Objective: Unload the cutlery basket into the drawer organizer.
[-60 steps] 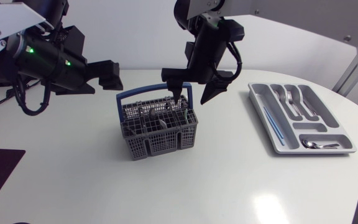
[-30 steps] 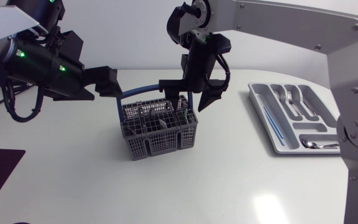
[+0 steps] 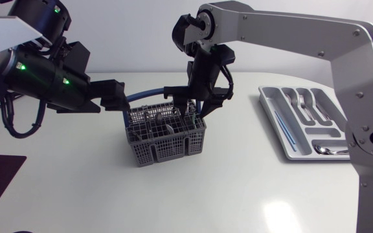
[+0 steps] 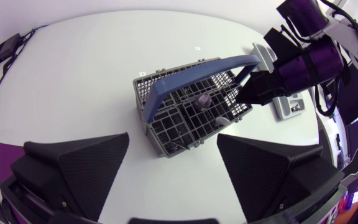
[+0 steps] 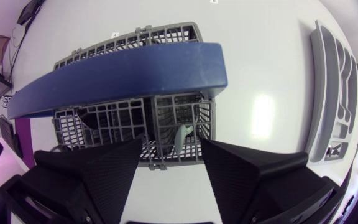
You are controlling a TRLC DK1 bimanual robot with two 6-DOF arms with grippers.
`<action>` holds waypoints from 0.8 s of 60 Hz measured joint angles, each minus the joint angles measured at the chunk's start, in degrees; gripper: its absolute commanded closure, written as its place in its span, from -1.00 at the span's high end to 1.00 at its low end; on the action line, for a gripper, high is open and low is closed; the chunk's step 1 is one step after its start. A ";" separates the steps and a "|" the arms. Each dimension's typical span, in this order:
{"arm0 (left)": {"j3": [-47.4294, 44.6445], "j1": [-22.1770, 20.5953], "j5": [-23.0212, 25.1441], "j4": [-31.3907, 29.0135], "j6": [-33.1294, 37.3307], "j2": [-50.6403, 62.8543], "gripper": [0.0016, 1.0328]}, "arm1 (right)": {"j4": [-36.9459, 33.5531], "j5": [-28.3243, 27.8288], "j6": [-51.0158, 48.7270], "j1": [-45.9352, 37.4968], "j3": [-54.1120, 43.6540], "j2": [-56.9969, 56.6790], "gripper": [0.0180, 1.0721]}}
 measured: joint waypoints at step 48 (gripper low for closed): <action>-1.44 -4.24 0.35 2.51 0.00 -0.11 0.92 | 4.48 -0.20 2.36 -0.92 -4.66 -0.02 -0.38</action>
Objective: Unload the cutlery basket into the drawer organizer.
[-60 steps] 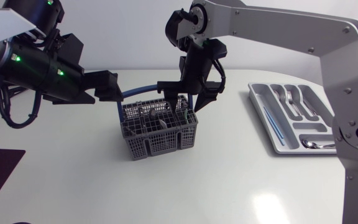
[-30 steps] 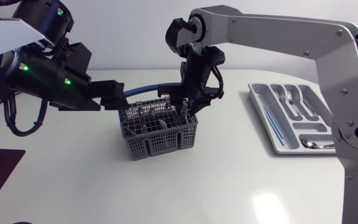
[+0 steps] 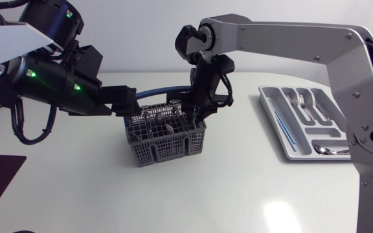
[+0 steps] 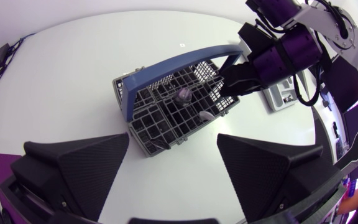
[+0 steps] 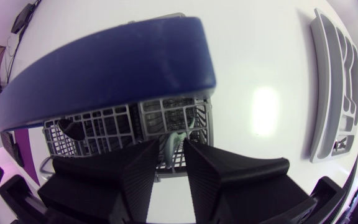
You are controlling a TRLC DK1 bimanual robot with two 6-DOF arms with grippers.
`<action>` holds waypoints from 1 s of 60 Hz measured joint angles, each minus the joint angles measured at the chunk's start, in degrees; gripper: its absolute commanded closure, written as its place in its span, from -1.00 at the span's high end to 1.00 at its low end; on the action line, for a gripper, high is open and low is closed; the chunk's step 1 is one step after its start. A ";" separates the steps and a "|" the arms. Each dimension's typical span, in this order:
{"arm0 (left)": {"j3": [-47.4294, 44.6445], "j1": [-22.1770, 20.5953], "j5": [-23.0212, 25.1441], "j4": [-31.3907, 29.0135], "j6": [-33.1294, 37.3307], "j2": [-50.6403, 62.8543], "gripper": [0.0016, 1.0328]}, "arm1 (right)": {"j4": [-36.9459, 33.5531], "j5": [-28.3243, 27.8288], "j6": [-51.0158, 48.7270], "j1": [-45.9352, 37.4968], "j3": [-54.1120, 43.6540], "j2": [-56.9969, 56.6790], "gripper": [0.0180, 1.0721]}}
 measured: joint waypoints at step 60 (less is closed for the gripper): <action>-2.45 -1.44 0.00 2.10 -0.02 0.00 0.92 | 2.80 3.87 0.00 1.27 -2.34 -2.34 -0.89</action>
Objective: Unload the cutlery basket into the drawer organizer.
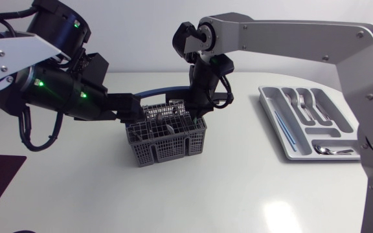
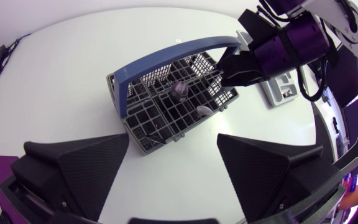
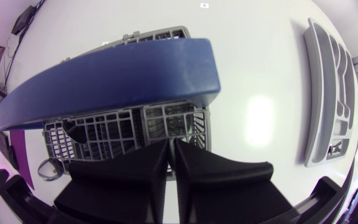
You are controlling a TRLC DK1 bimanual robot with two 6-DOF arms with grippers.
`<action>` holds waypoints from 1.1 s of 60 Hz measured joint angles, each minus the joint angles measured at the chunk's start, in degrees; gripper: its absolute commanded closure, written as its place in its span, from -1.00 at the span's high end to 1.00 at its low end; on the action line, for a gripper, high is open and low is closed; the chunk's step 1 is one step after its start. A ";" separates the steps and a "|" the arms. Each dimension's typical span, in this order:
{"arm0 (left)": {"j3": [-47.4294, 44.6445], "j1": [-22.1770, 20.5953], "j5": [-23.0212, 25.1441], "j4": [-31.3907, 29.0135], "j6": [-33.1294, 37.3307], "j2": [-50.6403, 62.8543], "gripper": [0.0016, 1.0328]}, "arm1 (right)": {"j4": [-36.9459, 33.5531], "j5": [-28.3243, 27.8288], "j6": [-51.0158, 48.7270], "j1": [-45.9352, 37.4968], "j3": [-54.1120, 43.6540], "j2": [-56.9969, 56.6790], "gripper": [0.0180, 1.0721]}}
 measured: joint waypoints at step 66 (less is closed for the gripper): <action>-1.20 -0.74 -0.26 1.09 0.00 -0.22 0.92 | -0.28 -0.68 -0.07 1.49 -0.72 -8.55 -0.89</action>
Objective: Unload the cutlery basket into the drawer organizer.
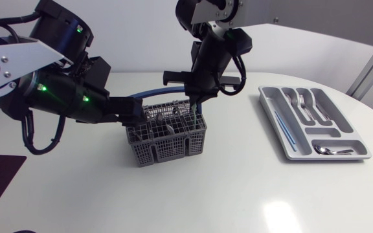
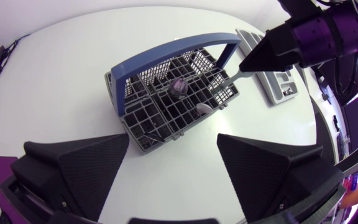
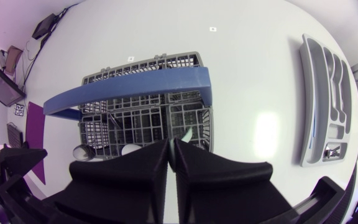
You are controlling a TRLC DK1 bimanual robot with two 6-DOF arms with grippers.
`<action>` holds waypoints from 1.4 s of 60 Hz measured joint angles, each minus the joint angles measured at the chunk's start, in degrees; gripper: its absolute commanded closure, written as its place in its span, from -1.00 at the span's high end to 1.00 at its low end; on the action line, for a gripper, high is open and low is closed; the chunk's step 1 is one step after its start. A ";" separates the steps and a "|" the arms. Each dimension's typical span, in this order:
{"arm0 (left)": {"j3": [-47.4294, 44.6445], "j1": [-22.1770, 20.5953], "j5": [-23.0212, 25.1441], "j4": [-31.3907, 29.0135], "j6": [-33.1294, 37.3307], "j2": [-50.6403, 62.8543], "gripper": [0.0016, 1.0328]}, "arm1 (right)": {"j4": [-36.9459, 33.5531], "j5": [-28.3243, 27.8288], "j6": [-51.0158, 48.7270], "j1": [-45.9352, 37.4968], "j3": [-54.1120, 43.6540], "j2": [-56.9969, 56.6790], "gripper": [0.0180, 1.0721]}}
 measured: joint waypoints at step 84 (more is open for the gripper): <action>0.02 -4.11 -2.19 2.62 0.92 1.55 0.92 | -0.46 15.82 -6.27 -15.34 -23.85 -25.94 -0.89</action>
